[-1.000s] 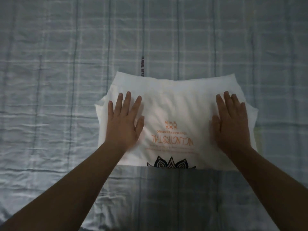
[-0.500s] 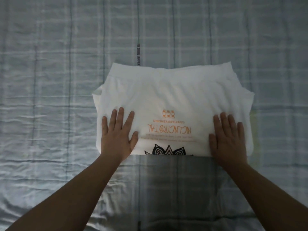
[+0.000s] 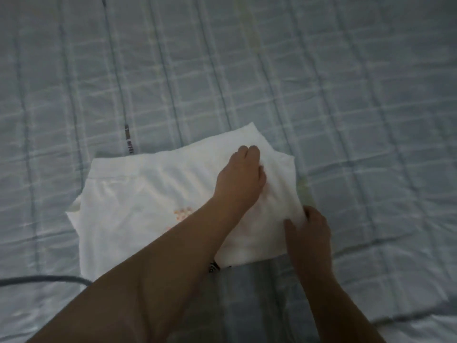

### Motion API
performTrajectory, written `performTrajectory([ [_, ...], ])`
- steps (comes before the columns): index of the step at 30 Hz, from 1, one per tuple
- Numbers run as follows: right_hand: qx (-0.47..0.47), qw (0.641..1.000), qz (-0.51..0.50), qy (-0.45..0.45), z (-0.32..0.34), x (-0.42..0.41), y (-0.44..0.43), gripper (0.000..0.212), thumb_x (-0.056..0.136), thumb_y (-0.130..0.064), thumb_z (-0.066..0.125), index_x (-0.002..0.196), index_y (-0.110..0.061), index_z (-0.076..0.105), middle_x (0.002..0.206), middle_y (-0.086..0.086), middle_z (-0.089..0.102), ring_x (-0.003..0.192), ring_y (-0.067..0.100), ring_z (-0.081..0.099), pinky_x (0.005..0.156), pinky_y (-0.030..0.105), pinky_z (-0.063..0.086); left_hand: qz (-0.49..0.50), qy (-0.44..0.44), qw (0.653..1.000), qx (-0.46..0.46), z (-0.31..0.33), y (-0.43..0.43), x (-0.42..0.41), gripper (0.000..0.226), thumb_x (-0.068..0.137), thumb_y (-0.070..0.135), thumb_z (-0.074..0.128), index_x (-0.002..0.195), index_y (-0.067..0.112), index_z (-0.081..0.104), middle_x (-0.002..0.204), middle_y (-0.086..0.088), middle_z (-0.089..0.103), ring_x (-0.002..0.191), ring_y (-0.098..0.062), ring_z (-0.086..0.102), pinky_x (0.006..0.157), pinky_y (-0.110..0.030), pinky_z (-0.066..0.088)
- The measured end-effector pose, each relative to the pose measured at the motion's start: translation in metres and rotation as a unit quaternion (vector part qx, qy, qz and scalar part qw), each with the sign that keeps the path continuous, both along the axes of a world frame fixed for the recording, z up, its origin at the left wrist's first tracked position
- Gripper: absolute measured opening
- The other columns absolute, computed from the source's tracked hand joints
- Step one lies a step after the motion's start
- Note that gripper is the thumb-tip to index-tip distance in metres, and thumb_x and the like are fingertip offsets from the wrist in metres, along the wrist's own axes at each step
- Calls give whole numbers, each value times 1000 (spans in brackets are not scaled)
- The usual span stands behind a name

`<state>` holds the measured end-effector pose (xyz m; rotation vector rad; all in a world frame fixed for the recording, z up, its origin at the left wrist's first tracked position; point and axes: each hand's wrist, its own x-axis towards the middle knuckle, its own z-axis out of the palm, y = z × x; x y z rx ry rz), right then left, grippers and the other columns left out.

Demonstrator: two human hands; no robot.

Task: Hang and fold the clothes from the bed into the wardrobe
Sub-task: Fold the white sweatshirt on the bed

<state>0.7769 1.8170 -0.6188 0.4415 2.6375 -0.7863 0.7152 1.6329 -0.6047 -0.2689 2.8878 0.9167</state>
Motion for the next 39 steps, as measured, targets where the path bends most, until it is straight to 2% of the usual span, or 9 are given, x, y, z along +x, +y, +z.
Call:
performTrajectory([
  [8,-6,996,23,-86,0,2,18,42,85,-37,68,120,-18,55,114,6,61,108,31,58,90,43,48,30,-233,972,-27,-16,67,-70,70,84,73,55,121,14,44,117,-10,60,107,-33,61,76,-38,38],
  [14,-34,988,18,-146,4,-1,17,37,83,-45,65,111,-23,55,102,1,65,97,28,64,83,40,52,23,-201,977,-63,-22,74,-72,52,93,19,55,138,7,31,122,-15,57,109,-35,62,73,-36,38],
  [21,-133,988,-39,-62,16,17,-4,19,82,-21,68,101,-19,65,92,5,67,85,26,65,72,36,52,28,-101,989,108,3,31,-47,46,88,11,55,132,11,41,89,-17,62,74,-31,64,59,-34,45],
  [24,-192,978,-77,5,37,39,-31,25,79,-16,69,96,-31,58,86,-5,65,76,10,63,62,30,47,29,-66,987,145,20,-6,-28,35,89,8,53,123,16,60,76,-8,62,60,-13,56,52,-11,37],
  [27,-209,977,-12,46,56,70,-71,39,78,-11,73,102,-36,56,94,-6,63,85,5,60,72,24,47,53,-78,974,204,35,-59,-3,38,90,4,47,115,18,71,71,10,59,47,3,52,47,-5,32],
  [30,-212,966,112,98,71,100,-122,45,77,-16,69,110,-41,52,103,-13,52,96,-9,53,79,2,38,82,-86,958,262,47,-125,31,47,90,-1,44,124,20,69,109,0,65,64,2,57,56,-7,40],
  [32,-206,957,176,103,78,120,-158,48,75,-20,65,115,-42,51,105,-22,45,97,-13,50,81,-1,35,103,-75,952,280,54,-171,57,51,87,-3,45,125,22,69,119,1,63,70,6,60,61,-6,44],
  [35,-188,942,252,112,78,148,-211,50,73,-17,65,116,-38,51,106,-22,42,88,-3,48,77,6,36,115,-73,950,280,61,-236,101,59,84,-8,48,134,21,63,131,7,59,100,0,61,82,-10,48],
  [39,-162,925,333,79,60,184,-271,54,74,-11,68,120,-33,50,111,-9,46,90,18,59,74,35,54,91,-100,974,180,45,-301,157,65,87,-7,52,146,21,50,142,0,51,118,-9,50,89,-6,36],
])
